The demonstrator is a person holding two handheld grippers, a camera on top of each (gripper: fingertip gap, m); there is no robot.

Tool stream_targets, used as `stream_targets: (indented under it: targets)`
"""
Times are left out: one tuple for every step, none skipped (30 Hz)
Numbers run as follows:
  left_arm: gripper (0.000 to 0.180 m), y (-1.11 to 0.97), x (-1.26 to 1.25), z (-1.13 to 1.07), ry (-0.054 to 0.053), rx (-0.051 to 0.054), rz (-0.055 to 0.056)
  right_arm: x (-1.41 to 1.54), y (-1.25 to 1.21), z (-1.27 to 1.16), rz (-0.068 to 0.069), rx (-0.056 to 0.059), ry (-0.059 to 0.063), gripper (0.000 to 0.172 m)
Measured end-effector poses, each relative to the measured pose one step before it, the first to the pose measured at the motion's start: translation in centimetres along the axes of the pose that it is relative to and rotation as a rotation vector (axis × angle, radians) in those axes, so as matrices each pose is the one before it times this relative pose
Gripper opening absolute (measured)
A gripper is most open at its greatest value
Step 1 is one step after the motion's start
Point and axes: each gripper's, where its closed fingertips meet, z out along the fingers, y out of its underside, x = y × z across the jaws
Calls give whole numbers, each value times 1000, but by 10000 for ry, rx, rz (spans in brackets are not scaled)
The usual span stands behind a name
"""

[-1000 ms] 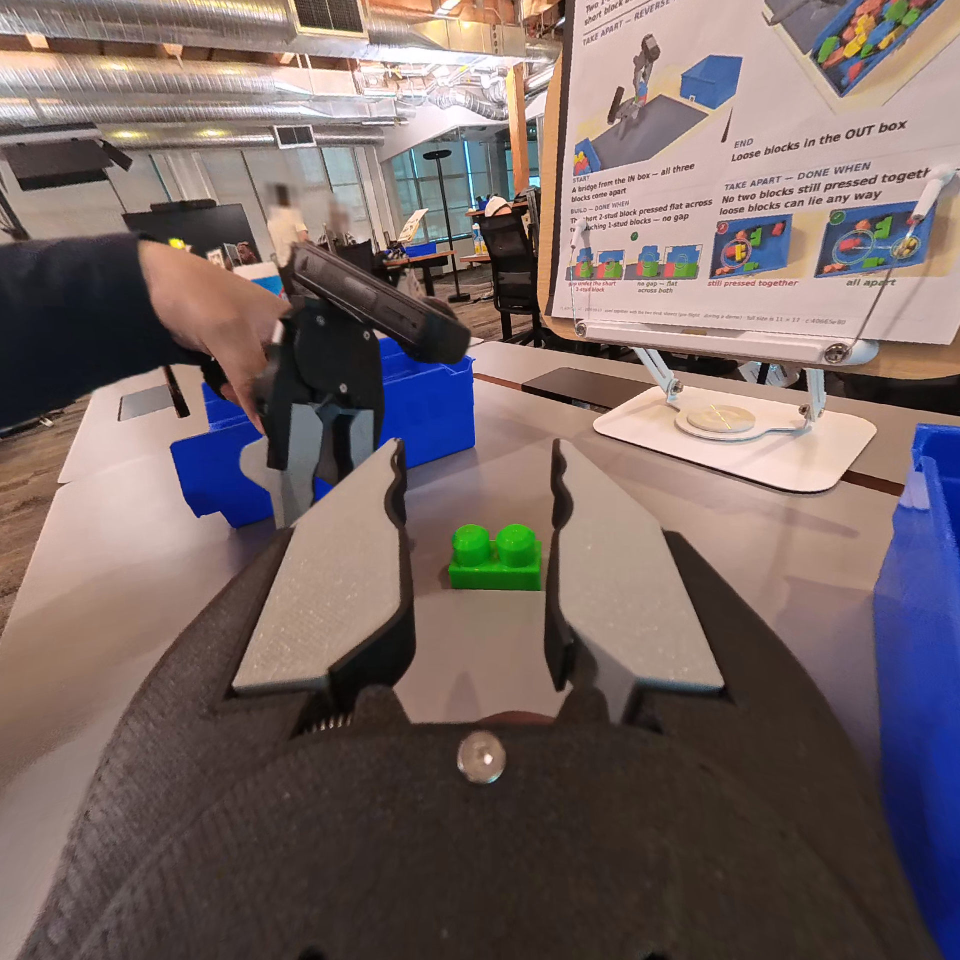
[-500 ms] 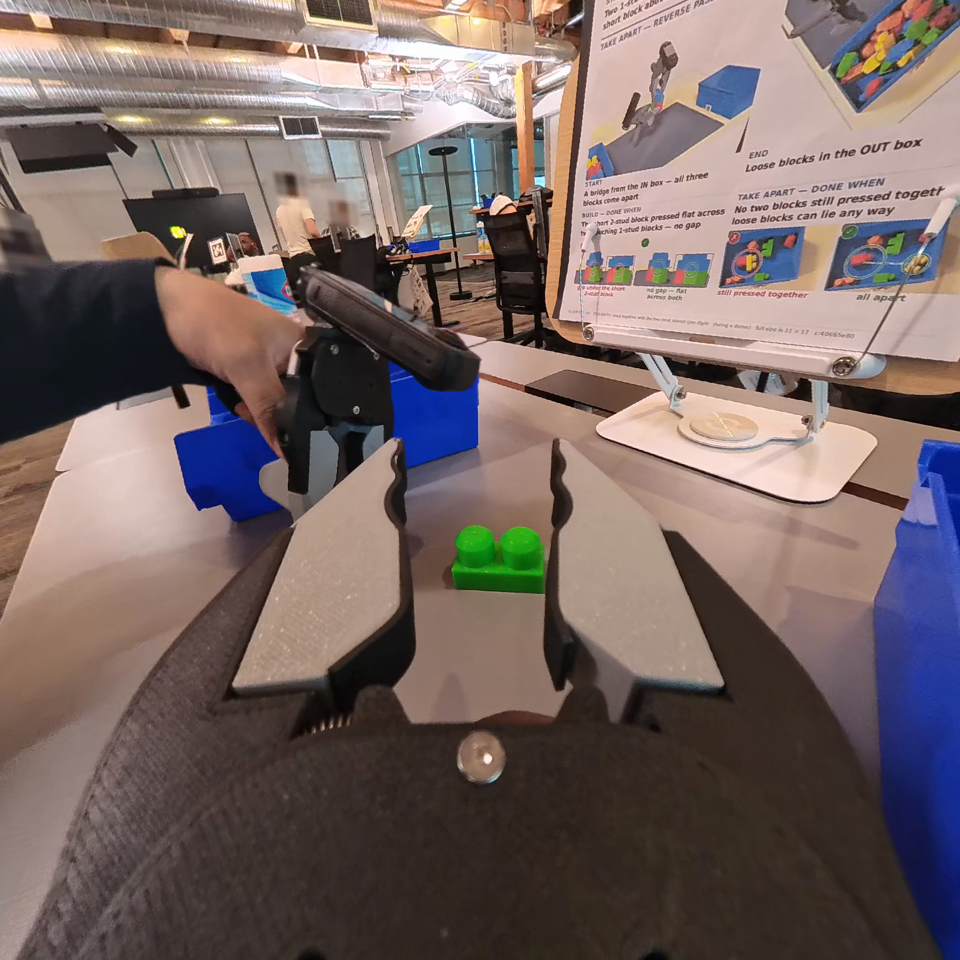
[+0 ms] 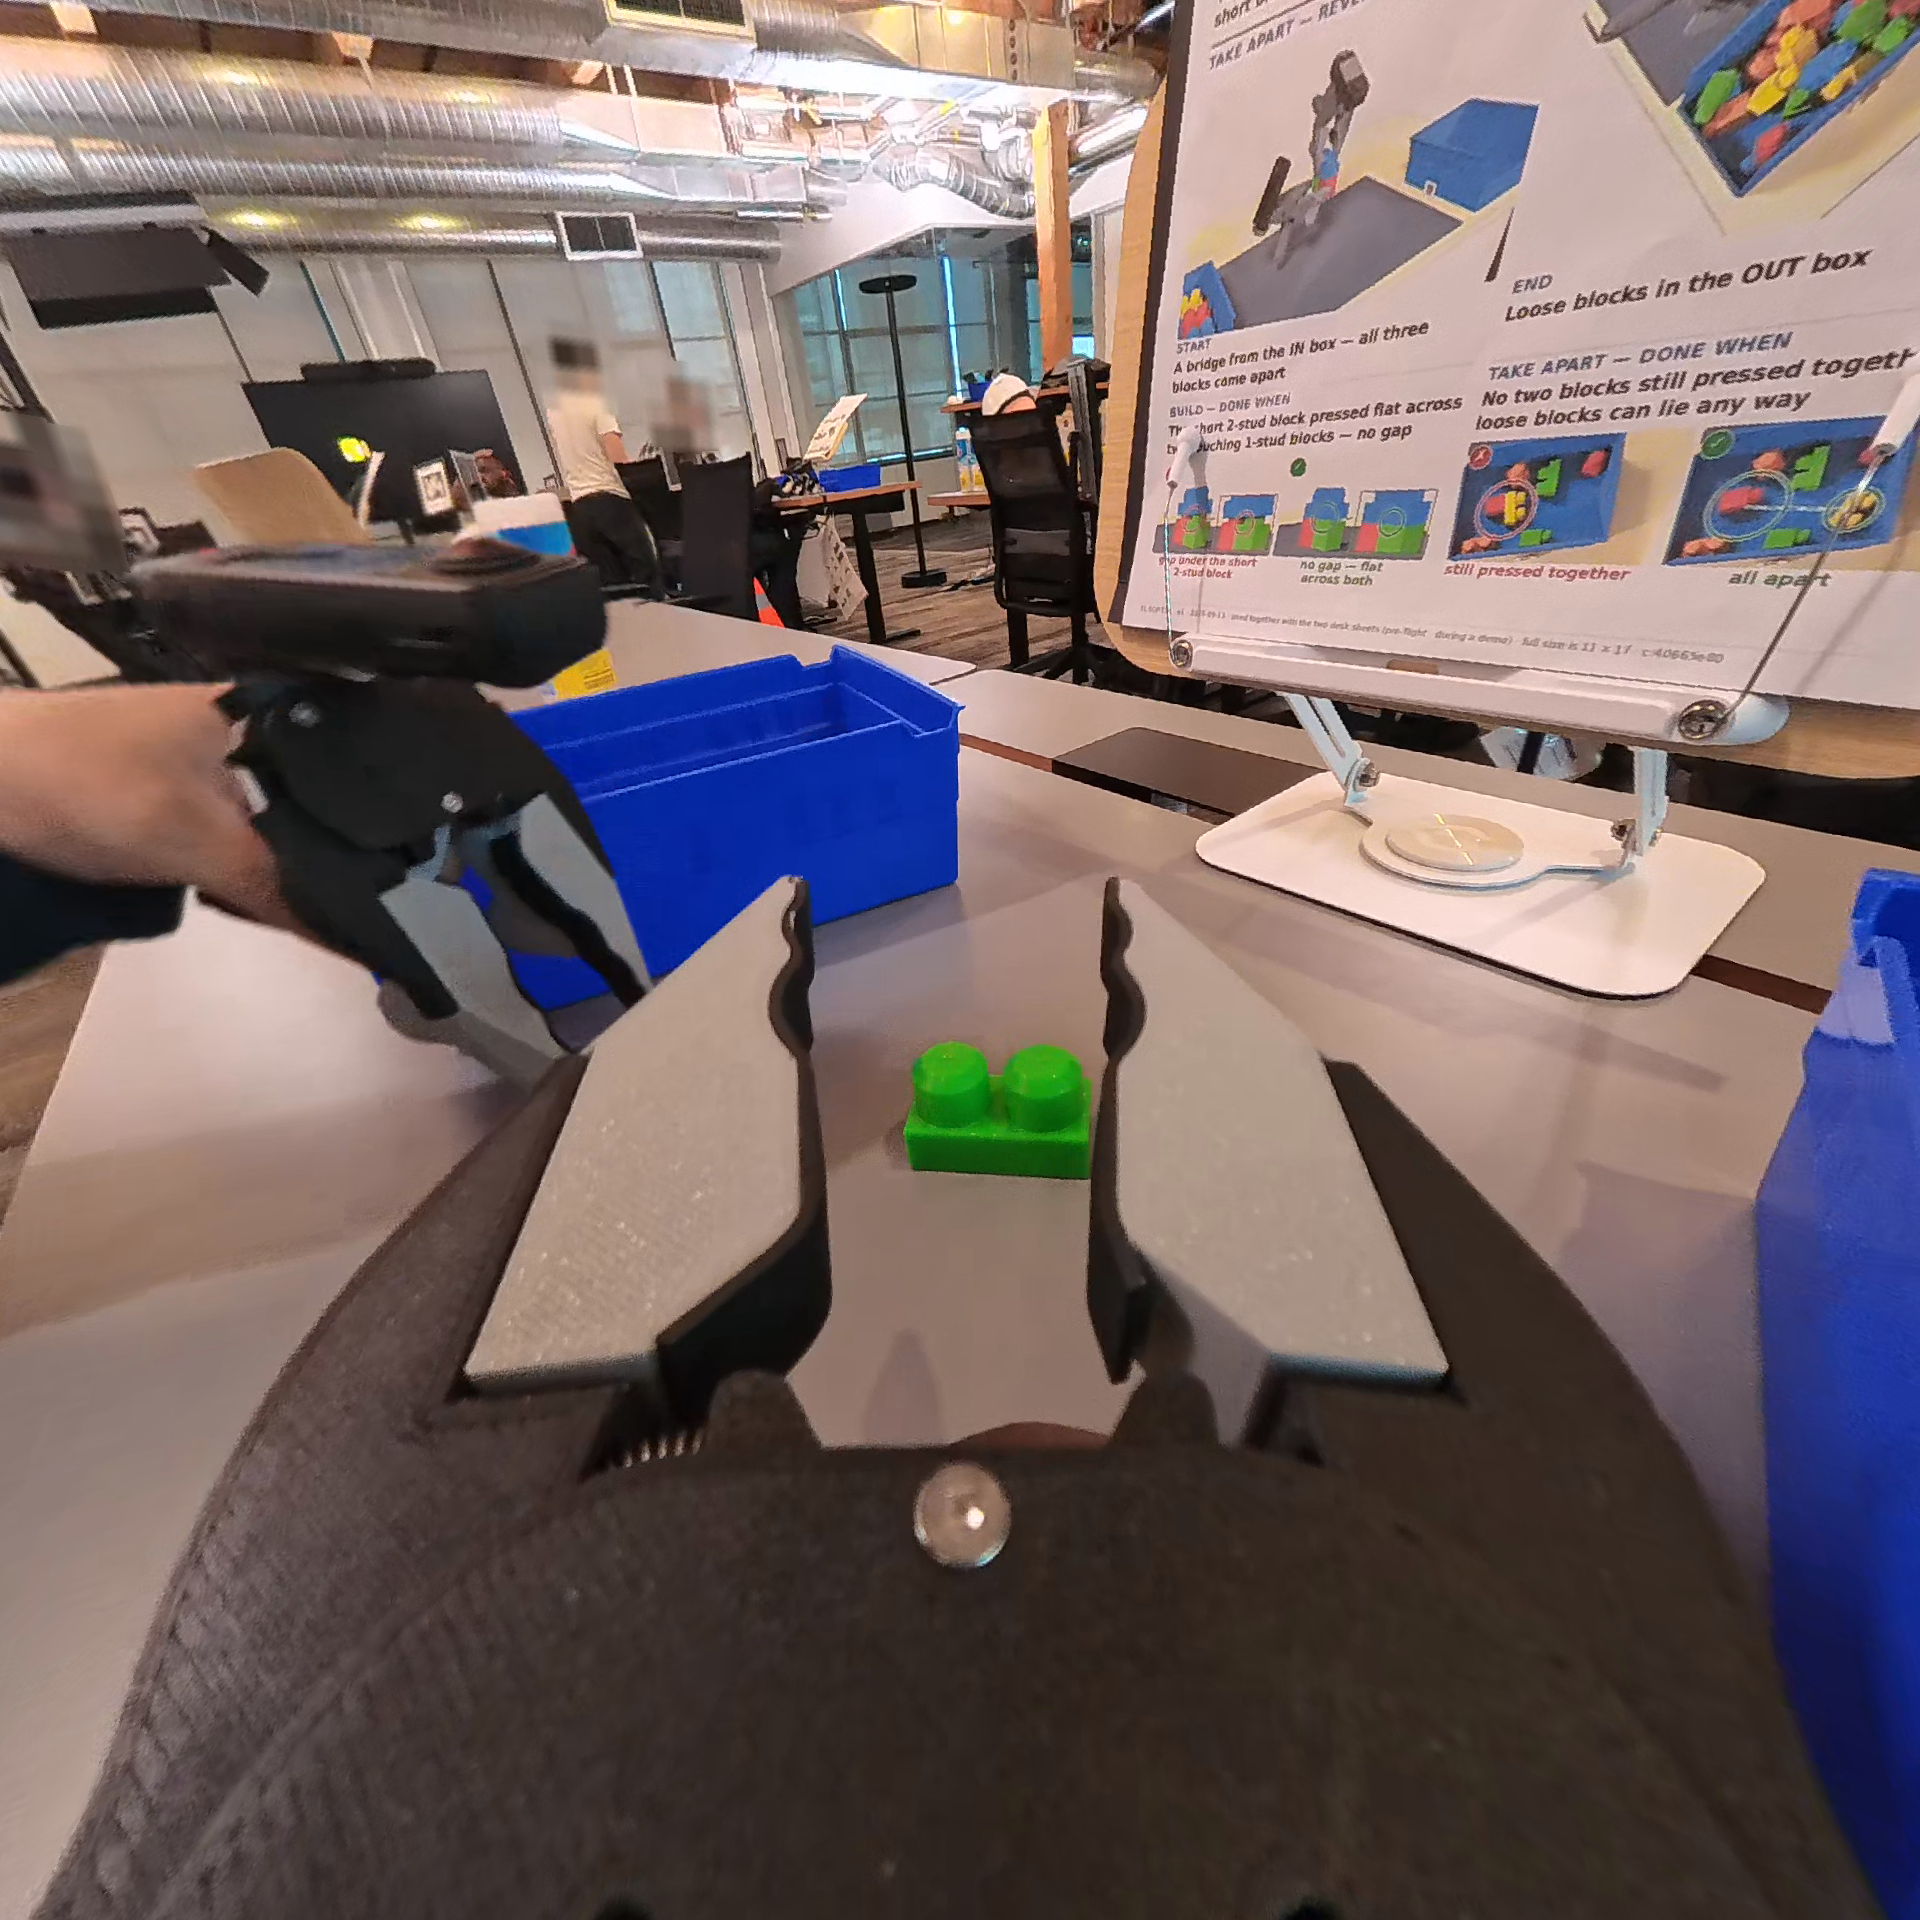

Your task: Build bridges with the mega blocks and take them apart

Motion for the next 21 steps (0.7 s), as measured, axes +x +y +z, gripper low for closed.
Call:
stream_targets:
  targets:
    - [41,45,405,222,-135,294,-119,-23,18,24,23,0,-17,52]
    - [41,-124,327,198,-87,355,-172,-35,74,37,10,-16,-16,52]
    - [41,-140,231,202,-61,293,-221,-45,112,63,-7,-40,-9,52]
    - [41,-4,136,205,-73,141,-174,-36,138,65,-17,-52,-6,52]
    - [42,-58,51,205,-81,126,-108,-44,100,51,-20,-38,-2,52]
    - [42,-125,30,238,-52,154,-87,-48,52,26,-16,-19,-7,52]
    - [41,111,-102,347,-87,-7,-51,-39,-22,-8,-15,5,1,52]
    - [42,230,-326,362,-197,-102,32,-14,-87,-50,-14,29,11,52]
    - [39,-356,-107,73,-12,275,-40,-6,-130,-78,-10,46,13,52]
    - [37,-102,3,96,71,89,-71,11,-148,-106,-1,56,17,52]
    - [30,51,250,110,218,-30,14,28,-171,-94,11,63,14,52]
    - [27,2,242,-4,185,-3,68,29,-131,-75,24,54,9,52]
    - [27,160,93,-56,52,-147,210,14,-102,-61,34,39,-8,52]
    - [27,235,46,-201,17,-236,244,-9,-67,-25,34,23,-17,52]
    - [27,149,22,-364,22,-245,270,-23,-43,-24,29,14,-21,52]
    - [27,-139,-23,-601,41,-98,251,-67,-49,-11,18,14,-33,52]
    - [27,-284,-45,-776,92,-55,192,-98,-51,-3,0,12,-32,52]
    - [27,-185,-1,-826,187,-161,152,-90,-68,-9,-24,12,-16,52]
    - [27,-205,-174,-832,99,-180,130,-91,-62,-21,-36,16,-11,52]
    - [27,-383,-526,-864,-124,-65,122,-92,-67,-11,-32,12,-15,52]
    - [27,-302,-492,-776,-109,-119,135,-74,-71,-25,-23,12,-15,52]
